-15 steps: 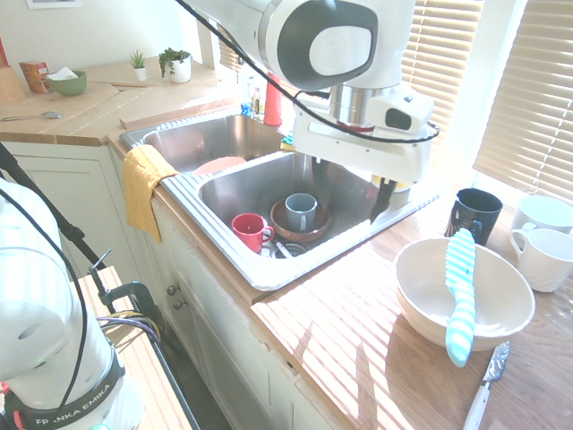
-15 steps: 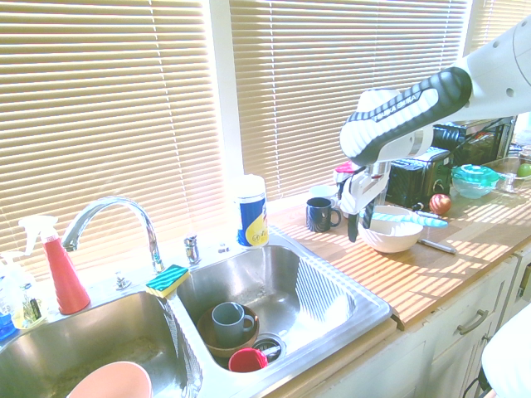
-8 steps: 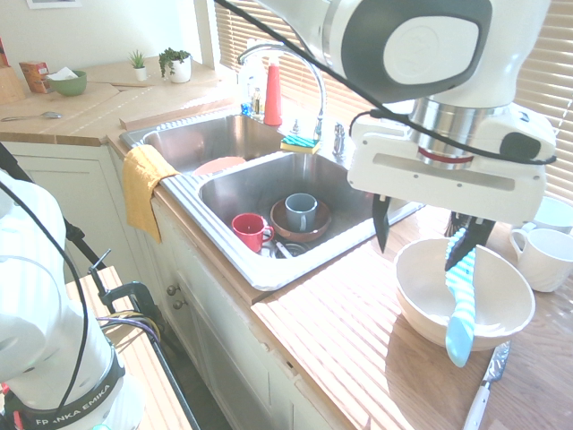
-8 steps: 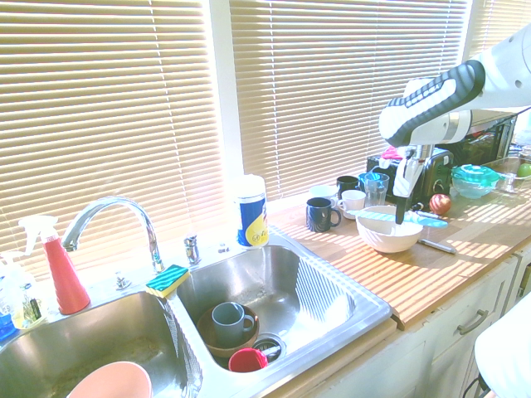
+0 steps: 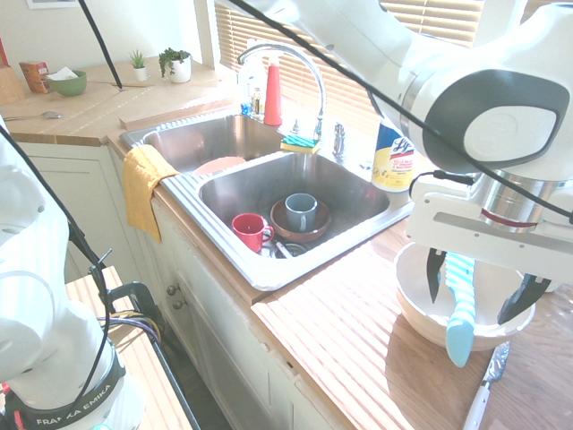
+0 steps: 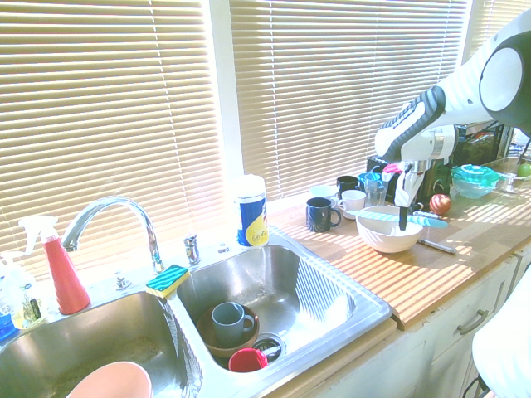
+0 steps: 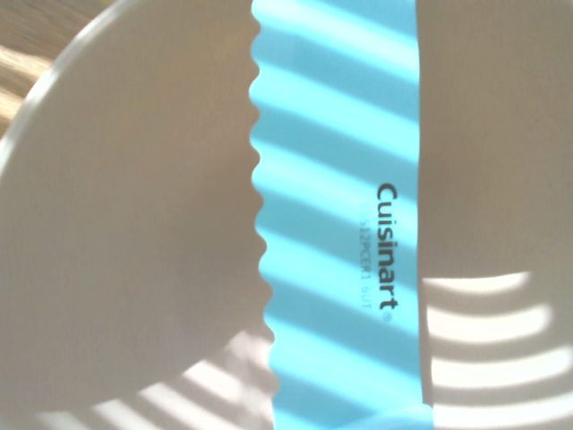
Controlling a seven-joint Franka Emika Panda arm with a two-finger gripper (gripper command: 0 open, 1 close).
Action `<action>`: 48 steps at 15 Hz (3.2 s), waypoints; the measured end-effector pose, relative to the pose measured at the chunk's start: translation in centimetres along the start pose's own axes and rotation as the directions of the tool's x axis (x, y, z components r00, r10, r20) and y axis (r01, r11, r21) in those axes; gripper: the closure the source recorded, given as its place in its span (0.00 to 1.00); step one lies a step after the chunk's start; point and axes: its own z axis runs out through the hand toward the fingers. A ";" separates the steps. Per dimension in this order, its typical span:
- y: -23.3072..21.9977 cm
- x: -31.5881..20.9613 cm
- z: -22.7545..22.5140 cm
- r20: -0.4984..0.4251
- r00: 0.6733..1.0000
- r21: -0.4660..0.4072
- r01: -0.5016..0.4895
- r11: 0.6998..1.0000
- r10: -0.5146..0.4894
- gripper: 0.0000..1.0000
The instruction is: Put the knife into the sink
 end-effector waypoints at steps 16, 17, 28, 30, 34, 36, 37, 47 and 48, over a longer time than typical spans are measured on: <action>0.7 -0.1 -0.5 0.039 0.999 0.001 0.030 1.000 -0.030 1.00; 0.7 -0.2 -0.4 0.041 0.999 -0.001 0.031 1.000 -0.031 1.00; 0.6 -0.4 -2.8 -0.007 0.999 0.017 -0.037 0.999 0.037 1.00; -0.1 -1.2 -5.6 -0.050 0.997 0.043 -0.056 0.997 0.058 1.00; -2.6 -3.6 -9.0 -0.103 0.992 0.076 -0.063 0.995 0.071 1.00; -5.5 -4.8 -10.1 -0.117 0.989 0.101 -0.076 0.992 0.088 1.00; -8.0 -5.6 -10.3 -0.118 0.988 0.117 -0.084 0.990 0.098 1.00; -29.3 -13.8 0.0 -0.122 0.991 0.202 -0.034 0.979 0.059 1.00; -30.3 -13.7 1.5 -0.121 0.990 0.201 -0.043 0.979 0.069 1.00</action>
